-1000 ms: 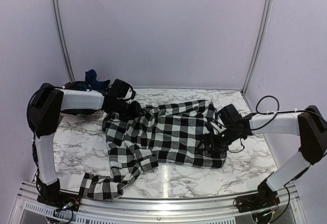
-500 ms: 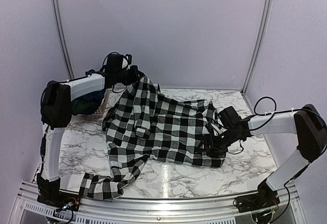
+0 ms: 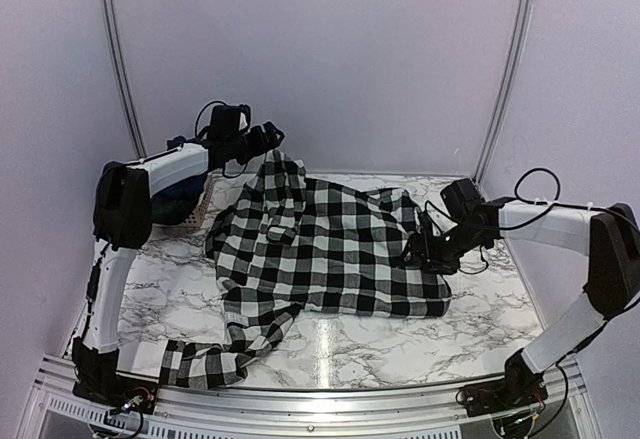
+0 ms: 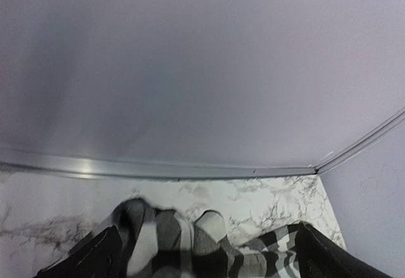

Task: Fold and stack the mixed laundry pile
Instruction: Smooth out the crumpled shirt at the center of the board, then pick up the flattened shirt from the center of the board.

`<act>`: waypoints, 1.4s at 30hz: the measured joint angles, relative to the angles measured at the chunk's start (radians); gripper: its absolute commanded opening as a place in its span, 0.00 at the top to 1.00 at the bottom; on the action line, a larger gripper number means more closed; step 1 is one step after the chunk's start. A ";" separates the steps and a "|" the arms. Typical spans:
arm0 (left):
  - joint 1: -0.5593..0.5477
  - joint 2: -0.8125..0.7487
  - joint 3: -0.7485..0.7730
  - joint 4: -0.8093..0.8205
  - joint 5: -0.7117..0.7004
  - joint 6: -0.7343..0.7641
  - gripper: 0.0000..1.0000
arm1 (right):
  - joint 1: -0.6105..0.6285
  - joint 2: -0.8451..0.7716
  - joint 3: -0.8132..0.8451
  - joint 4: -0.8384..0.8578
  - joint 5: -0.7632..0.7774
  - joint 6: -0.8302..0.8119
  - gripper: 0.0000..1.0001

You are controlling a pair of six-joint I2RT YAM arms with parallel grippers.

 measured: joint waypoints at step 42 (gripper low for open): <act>-0.306 -1.334 -1.600 -0.908 -0.155 -0.476 0.01 | 0.176 -0.068 -0.008 -0.024 -0.069 -0.108 0.33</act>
